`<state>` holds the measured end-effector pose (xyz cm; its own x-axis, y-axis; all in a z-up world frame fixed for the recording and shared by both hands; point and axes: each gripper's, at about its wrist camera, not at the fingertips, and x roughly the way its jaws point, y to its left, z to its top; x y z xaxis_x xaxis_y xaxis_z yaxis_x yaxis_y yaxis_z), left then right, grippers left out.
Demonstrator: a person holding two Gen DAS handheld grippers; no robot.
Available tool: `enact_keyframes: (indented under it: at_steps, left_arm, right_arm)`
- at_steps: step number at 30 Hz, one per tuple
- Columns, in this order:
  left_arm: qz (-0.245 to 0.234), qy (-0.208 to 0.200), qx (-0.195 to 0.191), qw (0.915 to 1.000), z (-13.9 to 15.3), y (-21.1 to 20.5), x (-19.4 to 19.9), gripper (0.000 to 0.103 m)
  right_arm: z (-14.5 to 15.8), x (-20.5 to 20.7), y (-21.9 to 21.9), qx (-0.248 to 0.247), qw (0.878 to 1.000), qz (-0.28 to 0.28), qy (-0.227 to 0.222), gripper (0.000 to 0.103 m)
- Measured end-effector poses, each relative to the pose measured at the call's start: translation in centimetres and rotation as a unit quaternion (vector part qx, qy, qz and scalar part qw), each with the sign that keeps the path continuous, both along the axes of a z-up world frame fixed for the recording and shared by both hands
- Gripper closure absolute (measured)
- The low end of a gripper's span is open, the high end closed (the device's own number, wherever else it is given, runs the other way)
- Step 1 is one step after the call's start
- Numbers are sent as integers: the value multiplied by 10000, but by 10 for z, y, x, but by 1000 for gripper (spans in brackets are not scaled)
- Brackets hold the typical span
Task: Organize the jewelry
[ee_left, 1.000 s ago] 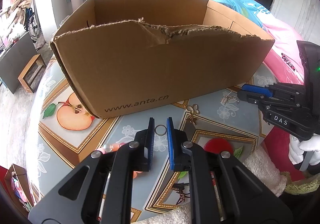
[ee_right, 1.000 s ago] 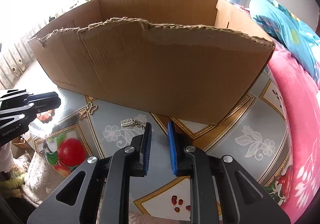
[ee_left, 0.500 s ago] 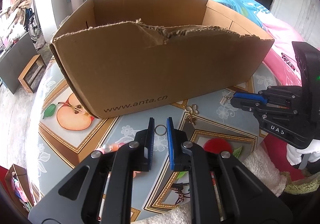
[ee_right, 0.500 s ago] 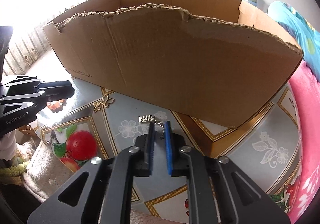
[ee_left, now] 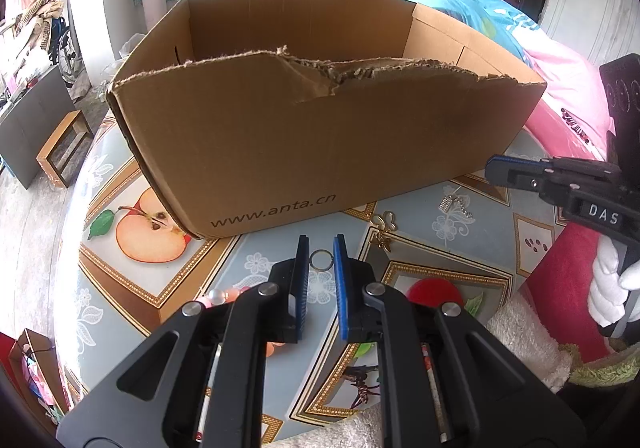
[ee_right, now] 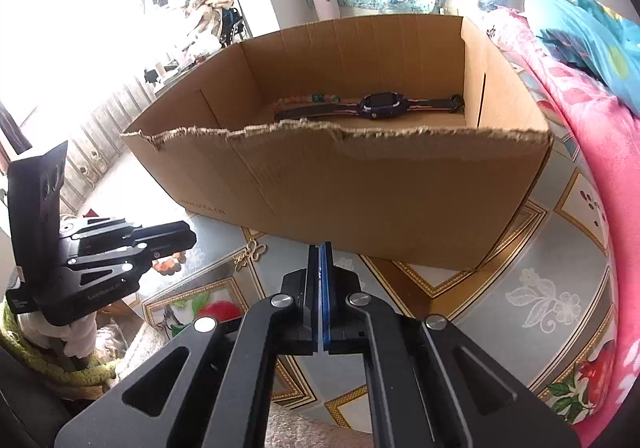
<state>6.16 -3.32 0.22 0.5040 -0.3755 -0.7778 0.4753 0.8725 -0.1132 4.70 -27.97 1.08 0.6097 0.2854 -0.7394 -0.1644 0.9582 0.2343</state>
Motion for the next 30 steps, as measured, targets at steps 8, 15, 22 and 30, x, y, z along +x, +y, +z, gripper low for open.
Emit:
enact_keyframes:
  at_steps: [8, 15, 22, 30]
  left_arm:
    - [2, -1, -23, 10000, 0, 3, -1, 92]
    - [12, 12, -10, 10000, 0, 3, 0, 92]
    - [29, 1, -42, 10000, 0, 3, 0, 92]
    - [12, -1, -79, 10000, 0, 5, 0, 92]
  right_arm:
    - [-15, 6, 15, -600, 9969, 110, 496, 83]
    - [-28, 10, 36, -1309, 9892, 158, 648, 101]
    - [-15, 20, 10, -583, 9957, -121, 704, 103]
    - [14, 16, -2, -280, 9988, -74, 392, 103]
